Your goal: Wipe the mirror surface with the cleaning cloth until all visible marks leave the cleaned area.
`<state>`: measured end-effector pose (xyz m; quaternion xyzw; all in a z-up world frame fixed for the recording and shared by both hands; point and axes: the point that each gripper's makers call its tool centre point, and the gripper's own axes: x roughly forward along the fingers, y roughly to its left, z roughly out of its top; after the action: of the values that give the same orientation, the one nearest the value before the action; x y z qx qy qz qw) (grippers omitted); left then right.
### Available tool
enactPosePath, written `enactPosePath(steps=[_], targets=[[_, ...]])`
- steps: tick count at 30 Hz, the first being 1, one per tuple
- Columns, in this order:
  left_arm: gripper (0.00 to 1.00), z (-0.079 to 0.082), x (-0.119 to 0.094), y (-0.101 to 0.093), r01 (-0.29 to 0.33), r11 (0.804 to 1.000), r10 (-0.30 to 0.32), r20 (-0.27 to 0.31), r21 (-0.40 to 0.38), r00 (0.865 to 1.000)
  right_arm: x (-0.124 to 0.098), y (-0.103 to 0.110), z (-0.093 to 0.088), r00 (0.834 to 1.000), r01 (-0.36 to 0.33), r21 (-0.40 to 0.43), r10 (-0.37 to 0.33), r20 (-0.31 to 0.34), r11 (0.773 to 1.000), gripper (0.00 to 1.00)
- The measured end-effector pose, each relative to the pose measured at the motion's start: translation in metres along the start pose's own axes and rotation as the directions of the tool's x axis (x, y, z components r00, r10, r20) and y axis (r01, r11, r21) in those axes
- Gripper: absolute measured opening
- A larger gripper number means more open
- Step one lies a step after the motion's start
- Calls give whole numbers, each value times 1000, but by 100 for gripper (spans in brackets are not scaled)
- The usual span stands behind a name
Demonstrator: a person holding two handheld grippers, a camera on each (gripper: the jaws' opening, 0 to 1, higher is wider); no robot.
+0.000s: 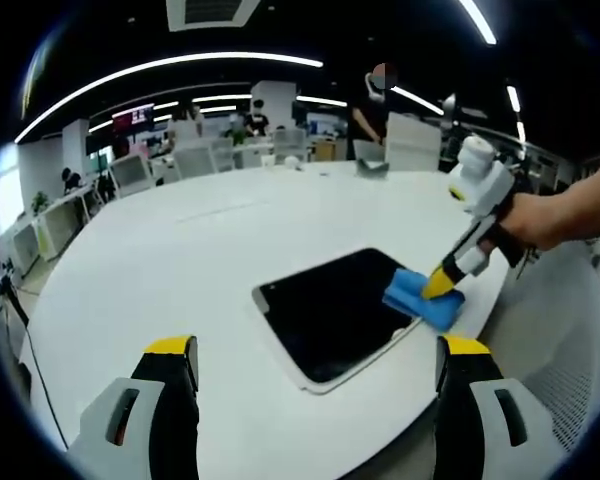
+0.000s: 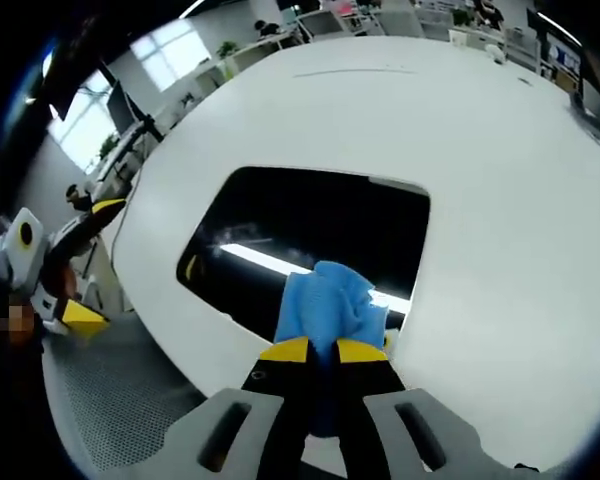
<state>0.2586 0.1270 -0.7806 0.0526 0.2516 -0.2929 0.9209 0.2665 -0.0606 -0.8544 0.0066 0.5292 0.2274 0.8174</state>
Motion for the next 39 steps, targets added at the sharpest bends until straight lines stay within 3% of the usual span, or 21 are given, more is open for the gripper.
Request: enactPosePath(steps=[39], targets=[[99, -1, 1, 1, -5, 1000, 5, -4, 0, 1000, 0, -14, 5, 1000, 22, 0, -22, -20, 1000, 2]])
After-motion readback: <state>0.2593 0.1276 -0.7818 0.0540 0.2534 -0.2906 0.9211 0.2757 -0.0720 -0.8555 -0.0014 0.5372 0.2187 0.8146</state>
